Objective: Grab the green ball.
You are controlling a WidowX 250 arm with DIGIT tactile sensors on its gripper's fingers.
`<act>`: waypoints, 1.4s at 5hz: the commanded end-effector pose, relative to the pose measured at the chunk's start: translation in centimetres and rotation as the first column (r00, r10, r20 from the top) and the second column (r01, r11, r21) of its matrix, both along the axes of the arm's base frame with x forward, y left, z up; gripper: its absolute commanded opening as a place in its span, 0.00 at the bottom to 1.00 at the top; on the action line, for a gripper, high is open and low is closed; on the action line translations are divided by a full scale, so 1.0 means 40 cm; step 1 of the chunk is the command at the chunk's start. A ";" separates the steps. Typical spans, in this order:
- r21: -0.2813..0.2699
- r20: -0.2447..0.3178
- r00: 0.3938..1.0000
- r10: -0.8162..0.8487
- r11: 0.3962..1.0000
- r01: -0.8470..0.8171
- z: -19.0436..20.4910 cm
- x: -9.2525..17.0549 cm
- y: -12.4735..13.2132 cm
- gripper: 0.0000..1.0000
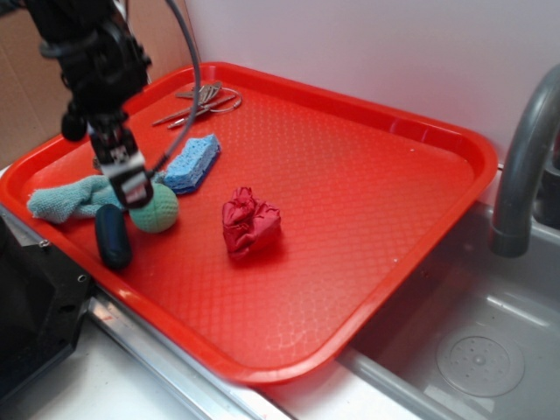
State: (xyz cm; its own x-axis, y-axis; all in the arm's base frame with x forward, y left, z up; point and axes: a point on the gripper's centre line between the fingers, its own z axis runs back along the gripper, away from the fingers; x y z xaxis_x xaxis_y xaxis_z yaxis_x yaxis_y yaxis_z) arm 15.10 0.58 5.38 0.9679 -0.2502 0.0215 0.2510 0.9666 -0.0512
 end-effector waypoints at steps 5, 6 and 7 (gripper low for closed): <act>0.057 0.049 0.947 0.319 0.945 -0.321 0.255 0.077 -0.006 0.00; 0.055 0.064 0.904 0.423 0.903 -0.427 0.381 0.116 0.059 0.00; 0.035 0.111 0.873 0.476 0.876 -0.482 0.461 0.138 0.085 0.00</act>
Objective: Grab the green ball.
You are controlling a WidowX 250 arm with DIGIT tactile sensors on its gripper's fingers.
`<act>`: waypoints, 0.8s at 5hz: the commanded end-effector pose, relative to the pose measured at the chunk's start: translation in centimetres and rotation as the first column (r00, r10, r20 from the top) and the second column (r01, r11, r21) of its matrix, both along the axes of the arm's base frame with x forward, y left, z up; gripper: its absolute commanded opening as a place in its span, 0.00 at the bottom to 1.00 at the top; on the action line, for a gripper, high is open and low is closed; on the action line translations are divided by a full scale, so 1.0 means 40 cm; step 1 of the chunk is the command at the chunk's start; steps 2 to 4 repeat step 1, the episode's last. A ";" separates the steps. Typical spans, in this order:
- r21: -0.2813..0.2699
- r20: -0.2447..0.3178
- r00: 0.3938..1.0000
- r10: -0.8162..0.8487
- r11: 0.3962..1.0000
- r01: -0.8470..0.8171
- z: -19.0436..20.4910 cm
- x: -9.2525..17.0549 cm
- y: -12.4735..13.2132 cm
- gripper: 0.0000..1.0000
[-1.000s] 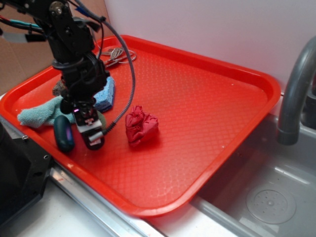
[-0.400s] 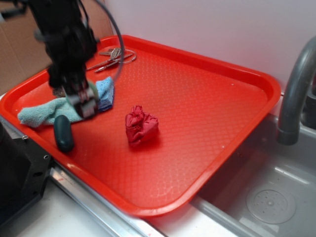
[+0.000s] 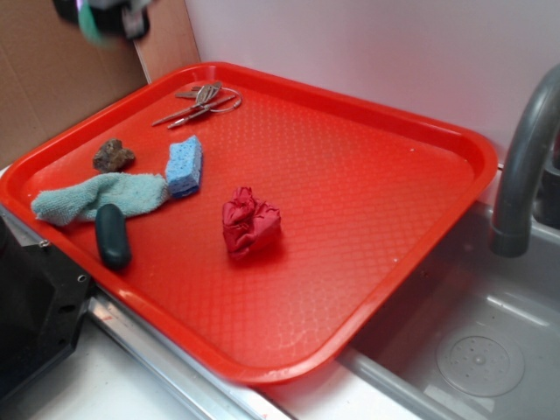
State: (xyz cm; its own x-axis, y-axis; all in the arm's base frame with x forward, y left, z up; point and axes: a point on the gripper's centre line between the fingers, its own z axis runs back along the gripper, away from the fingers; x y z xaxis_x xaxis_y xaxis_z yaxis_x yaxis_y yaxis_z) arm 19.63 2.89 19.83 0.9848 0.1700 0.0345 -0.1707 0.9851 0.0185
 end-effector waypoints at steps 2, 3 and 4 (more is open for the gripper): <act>0.037 0.131 0.990 0.058 0.997 -0.063 0.111 0.019 0.010 0.00; 0.037 0.131 0.990 0.058 0.997 -0.063 0.111 0.019 0.010 0.00; 0.037 0.131 0.990 0.058 0.997 -0.063 0.111 0.019 0.010 0.00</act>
